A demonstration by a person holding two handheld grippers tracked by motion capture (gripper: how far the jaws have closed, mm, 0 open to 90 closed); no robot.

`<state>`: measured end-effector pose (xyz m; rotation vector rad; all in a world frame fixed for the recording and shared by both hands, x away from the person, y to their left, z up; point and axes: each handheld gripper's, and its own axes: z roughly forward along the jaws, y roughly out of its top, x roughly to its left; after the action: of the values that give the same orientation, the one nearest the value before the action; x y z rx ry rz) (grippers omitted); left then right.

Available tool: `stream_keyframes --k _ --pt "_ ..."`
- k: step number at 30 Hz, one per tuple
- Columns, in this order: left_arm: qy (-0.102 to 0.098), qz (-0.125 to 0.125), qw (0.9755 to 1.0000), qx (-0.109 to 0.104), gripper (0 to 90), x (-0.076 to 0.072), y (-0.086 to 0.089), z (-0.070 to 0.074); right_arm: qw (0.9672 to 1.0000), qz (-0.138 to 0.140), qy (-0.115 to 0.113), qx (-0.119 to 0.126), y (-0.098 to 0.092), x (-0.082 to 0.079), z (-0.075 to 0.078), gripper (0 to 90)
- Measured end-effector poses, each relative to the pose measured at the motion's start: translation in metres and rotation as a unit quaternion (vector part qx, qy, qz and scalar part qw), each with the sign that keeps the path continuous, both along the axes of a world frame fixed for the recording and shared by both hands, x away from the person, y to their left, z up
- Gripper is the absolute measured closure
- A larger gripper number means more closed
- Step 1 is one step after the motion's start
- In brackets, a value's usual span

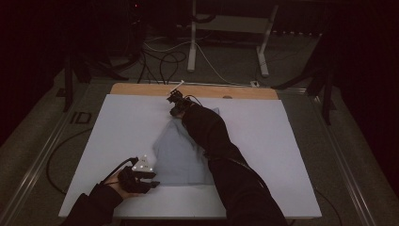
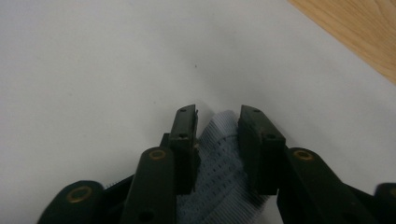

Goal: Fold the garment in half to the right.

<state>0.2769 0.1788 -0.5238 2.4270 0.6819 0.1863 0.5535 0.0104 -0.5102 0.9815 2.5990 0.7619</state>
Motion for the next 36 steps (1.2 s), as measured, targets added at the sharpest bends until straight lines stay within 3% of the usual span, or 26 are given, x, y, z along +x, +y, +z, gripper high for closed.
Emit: stream_keyframes --k 4,7,11,24,36 --pt "-0.003 0.005 1.0000 0.005 69.0 0.001 -0.003 0.001 0.9998 0.001 -0.009 -0.018 0.002 -0.001 -0.001 77.2" --pt "-0.007 0.005 0.9999 0.006 78.9 0.002 -0.005 0.001 0.9995 0.002 -0.015 -0.029 0.002 -0.002 -0.001 85.2" --pt "-0.017 0.002 0.9998 0.008 85.1 0.003 -0.007 0.002 0.9996 0.004 -0.018 -0.022 0.000 -0.001 0.002 87.1" --pt "-0.029 -0.009 0.9995 -0.011 86.7 -0.002 -0.006 0.022 0.9992 0.018 -0.034 -0.004 -0.007 -0.006 0.017 87.4" --pt "-0.044 -0.032 0.9985 -0.003 86.8 -0.003 -0.019 0.038 0.9984 0.032 -0.045 0.013 -0.015 -0.012 0.036 87.4"
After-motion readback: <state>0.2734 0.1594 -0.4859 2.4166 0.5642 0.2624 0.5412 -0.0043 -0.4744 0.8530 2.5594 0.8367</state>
